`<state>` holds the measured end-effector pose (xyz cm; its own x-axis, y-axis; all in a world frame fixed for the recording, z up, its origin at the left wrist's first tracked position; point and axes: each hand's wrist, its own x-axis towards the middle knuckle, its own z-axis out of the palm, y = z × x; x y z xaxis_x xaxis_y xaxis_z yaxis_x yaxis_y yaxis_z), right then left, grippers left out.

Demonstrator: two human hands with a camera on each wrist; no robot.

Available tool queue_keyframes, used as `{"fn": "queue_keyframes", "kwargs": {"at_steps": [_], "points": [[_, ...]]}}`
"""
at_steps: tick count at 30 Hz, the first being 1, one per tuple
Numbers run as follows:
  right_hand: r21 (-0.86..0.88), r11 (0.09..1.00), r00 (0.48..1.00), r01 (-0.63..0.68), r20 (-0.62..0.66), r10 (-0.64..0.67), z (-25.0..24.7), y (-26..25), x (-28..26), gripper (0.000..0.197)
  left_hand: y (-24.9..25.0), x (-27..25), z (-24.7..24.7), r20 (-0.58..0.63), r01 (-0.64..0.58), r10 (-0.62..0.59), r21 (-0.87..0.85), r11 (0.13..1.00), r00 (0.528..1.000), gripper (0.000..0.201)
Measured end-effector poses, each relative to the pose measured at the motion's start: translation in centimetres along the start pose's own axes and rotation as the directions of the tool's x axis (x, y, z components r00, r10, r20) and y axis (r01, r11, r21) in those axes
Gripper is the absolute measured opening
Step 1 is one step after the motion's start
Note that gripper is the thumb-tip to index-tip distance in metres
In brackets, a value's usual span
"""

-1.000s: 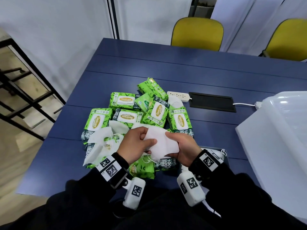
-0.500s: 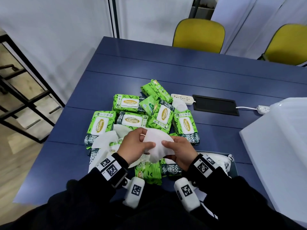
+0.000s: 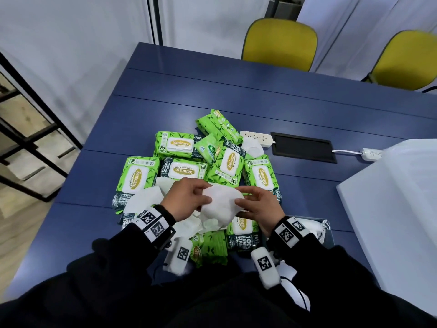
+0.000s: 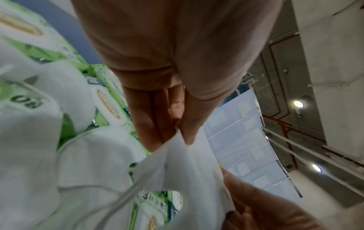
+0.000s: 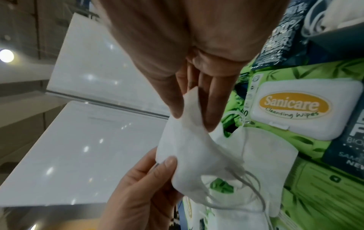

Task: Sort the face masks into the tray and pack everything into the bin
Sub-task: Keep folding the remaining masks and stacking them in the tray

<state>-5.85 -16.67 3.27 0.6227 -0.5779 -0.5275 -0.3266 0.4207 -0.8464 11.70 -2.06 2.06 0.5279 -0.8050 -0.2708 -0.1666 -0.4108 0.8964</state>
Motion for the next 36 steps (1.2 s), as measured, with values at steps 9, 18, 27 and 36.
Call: {"fn": "queue_keyframes", "kwargs": {"at_steps": [9,18,27,36], "points": [[-0.045,0.986,0.984,-0.161,-0.082,0.157,-2.4,1.1,0.7,0.01,-2.7,0.8,2.8,0.047,0.191,-0.185,-0.225,0.955,0.982,0.016],[-0.004,0.983,0.982,-0.182,-0.043,0.182,-4.1,1.2,0.9,0.023,-2.5,0.4,4.8,0.036,0.223,-0.222,-0.289,0.931,0.974,0.014],[0.003,0.982,0.981,-0.191,-0.043,0.191,-4.5,1.9,1.1,0.026,-2.8,0.0,5.0,0.034,0.222,-0.224,-0.342,0.913,0.974,0.028],[0.017,0.977,0.973,-0.211,-0.093,0.211,-5.6,2.4,1.1,0.009,-2.6,0.0,5.6,-0.001,0.23,-0.249,-0.38,0.896,0.969,0.02]]}}
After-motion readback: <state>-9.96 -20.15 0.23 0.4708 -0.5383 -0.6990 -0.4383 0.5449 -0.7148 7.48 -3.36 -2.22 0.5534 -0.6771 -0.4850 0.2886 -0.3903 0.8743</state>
